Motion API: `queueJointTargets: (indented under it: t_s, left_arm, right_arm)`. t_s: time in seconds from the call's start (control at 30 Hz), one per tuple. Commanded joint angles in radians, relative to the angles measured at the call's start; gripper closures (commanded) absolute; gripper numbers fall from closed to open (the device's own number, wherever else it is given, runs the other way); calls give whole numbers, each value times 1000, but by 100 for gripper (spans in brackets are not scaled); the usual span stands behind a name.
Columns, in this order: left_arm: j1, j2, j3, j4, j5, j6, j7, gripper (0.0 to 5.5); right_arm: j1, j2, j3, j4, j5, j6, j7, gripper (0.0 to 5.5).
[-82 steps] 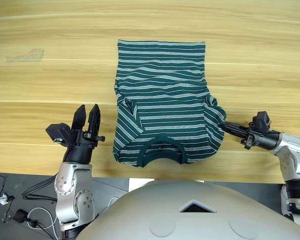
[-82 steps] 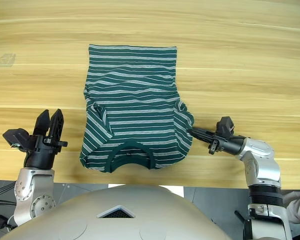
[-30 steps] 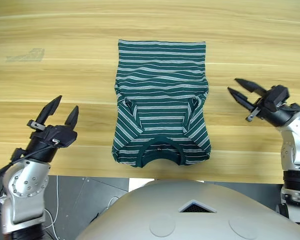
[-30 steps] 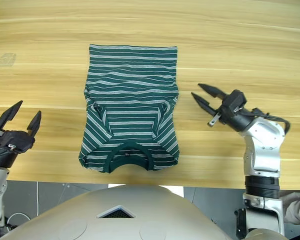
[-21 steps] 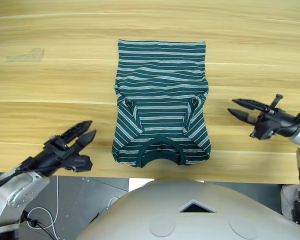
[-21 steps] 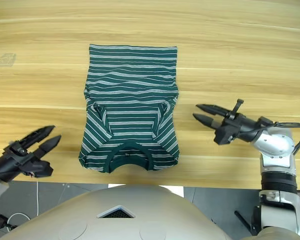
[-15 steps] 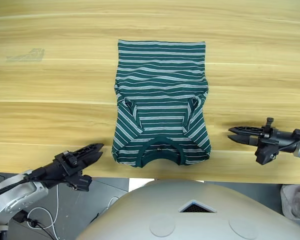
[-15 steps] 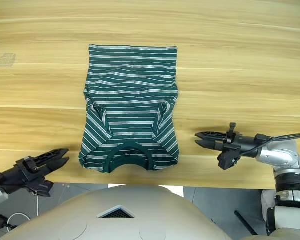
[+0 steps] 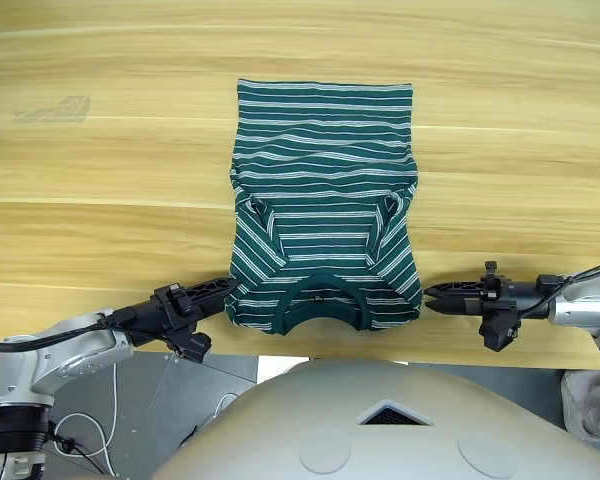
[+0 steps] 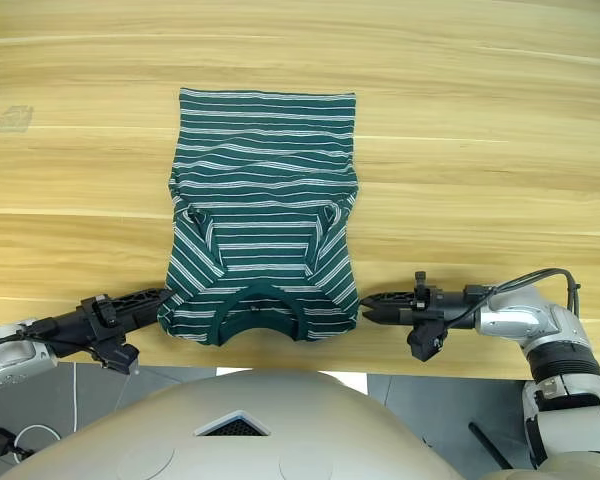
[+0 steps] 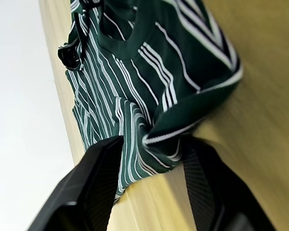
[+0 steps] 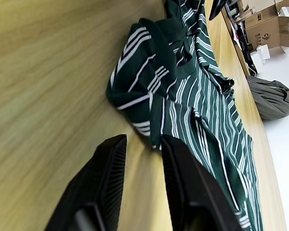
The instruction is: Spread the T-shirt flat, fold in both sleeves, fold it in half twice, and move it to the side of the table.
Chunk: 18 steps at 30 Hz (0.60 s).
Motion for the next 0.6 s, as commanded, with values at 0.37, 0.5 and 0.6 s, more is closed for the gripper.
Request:
queueJointTargets:
  t_s: [0.37, 0.5, 0.6]
  left_arm:
    - [33, 65, -137, -32, 3, 80, -47, 328]
    - [23, 82, -163, -25, -13, 97, -52, 344]
    - [29, 89, -177, -21, -14, 108, -41, 386]
  right_arm:
    - [-24, -1, 99, -64, -41, 79, -78, 420]
    - [-37, 3, 114, -61, -55, 89, -98, 415]
    - [-43, 4, 120, -61, -63, 98, -113, 415]
